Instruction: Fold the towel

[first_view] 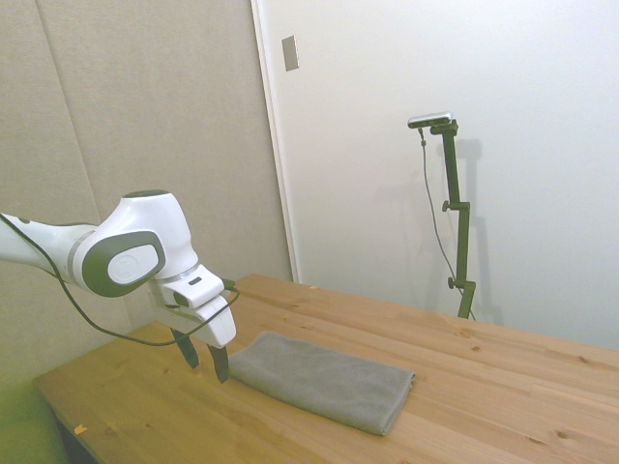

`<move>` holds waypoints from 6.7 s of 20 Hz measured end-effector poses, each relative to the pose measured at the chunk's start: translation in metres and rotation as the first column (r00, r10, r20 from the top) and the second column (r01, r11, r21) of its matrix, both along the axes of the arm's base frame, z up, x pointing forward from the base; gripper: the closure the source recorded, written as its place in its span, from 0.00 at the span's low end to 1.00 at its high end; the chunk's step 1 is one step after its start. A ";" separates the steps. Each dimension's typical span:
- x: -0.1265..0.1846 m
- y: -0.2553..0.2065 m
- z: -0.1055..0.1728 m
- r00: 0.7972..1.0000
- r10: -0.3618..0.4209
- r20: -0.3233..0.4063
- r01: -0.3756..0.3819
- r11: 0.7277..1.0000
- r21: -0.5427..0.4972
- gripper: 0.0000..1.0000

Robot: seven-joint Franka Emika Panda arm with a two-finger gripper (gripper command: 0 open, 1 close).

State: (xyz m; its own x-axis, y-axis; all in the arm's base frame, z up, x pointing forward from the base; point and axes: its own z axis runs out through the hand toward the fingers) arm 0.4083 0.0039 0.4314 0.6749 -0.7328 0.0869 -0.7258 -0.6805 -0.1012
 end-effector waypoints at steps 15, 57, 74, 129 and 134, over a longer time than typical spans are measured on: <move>0.145 0.085 -0.014 0.995 -0.095 0.016 0.096 0.977 -0.189 0.00; 0.188 0.140 -0.098 0.992 -0.125 -0.020 0.079 0.739 -0.669 1.00; 0.190 0.157 -0.098 0.998 -0.067 0.010 0.058 0.781 -0.622 1.00; 0.164 -0.206 0.016 0.899 -0.415 0.144 0.430 0.898 -0.095 0.00; 0.167 -0.217 0.007 0.900 -0.414 0.137 0.427 0.900 -0.086 0.00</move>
State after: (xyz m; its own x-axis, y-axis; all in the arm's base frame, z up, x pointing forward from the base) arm 0.5753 -0.2128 0.4381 0.2872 -0.9270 0.2414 -0.9349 -0.3262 -0.1402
